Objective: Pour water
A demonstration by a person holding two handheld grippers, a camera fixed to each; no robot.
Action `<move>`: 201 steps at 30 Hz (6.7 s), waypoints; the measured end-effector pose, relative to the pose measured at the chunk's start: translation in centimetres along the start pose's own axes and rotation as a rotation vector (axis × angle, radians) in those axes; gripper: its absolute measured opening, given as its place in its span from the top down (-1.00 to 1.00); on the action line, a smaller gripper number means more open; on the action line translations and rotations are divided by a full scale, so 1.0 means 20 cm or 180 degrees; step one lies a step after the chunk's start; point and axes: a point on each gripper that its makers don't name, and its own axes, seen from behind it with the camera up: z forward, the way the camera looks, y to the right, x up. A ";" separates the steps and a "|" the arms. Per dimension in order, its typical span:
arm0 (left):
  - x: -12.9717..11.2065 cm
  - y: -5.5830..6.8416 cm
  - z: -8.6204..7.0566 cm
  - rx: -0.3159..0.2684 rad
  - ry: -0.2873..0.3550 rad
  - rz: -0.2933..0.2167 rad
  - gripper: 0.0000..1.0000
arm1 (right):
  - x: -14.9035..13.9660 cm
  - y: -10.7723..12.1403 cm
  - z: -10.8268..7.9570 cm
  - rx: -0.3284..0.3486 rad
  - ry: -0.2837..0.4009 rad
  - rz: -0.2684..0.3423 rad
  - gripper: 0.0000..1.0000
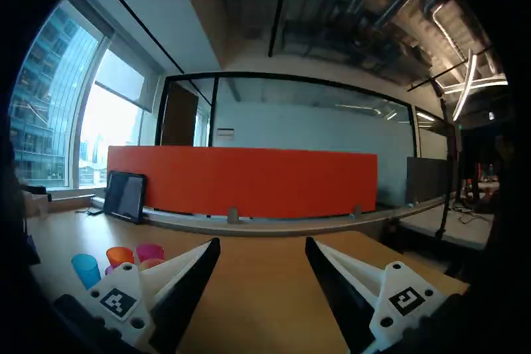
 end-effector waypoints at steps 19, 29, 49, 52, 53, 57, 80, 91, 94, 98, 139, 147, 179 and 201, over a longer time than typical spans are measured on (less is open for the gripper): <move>-0.14 -0.07 -0.01 0.0194 0.0038 0.0054 -0.94 | 0.04 0.00 -0.02 -0.0025 -0.0008 0.0104 -0.98; -0.26 -0.14 -0.03 0.0267 -0.0029 0.0007 -0.94 | 0.05 -0.03 -0.03 -0.0019 -0.0025 0.0092 -0.98; -0.30 -0.18 -0.04 0.0284 -0.0059 -0.0063 -0.93 | 0.07 -0.06 -0.03 -0.0024 -0.0028 0.0108 -0.98; -0.31 -0.19 -0.03 0.0291 -0.0071 -0.0058 -0.93 | 0.07 -0.06 -0.02 -0.0019 -0.0034 0.0115 -0.98; -0.31 -0.19 -0.03 0.0292 -0.0076 -0.0061 -0.93 | 0.07 -0.07 -0.02 -0.0017 -0.0034 0.0118 -0.98; -0.32 -0.20 -0.03 0.0312 -0.0095 -0.0055 -0.93 | 0.07 -0.06 -0.02 -0.0021 -0.0036 0.0122 -0.98; -0.32 -0.21 -0.04 0.0322 -0.0097 -0.0039 -0.94 | 0.07 -0.04 -0.04 -0.0033 -0.0027 0.0101 -0.98; -0.32 -0.21 -0.04 0.0321 -0.0100 -0.0037 -0.94 | 0.03 -0.06 -0.04 0.0008 0.0015 -0.0029 -0.98; -0.32 -0.21 -0.04 0.0321 -0.0100 -0.0036 -0.94 | 0.01 -0.07 -0.03 0.0011 0.0035 -0.0094 -0.98; -0.32 -0.21 -0.04 0.0322 -0.0100 -0.0035 -0.94 | -0.01 -0.08 -0.02 0.0022 0.0071 -0.0165 -0.98; -0.32 -0.20 -0.04 0.0321 -0.0101 -0.0036 -0.93 | -0.40 -0.05 0.05 0.0115 -0.0218 0.0029 -0.98; -0.32 -0.20 -0.04 0.0321 -0.0101 -0.0037 -0.93 | -0.41 -0.03 0.05 0.0111 -0.0238 0.0102 -0.98; -0.32 -0.21 -0.04 0.0321 -0.0101 -0.0036 -0.94 | -0.40 -0.02 0.03 0.0123 -0.0216 0.0114 -0.98; -0.32 -0.20 -0.04 0.0322 -0.0100 -0.0036 -0.94 | -0.40 -0.02 0.03 0.0122 -0.0218 0.0113 -0.98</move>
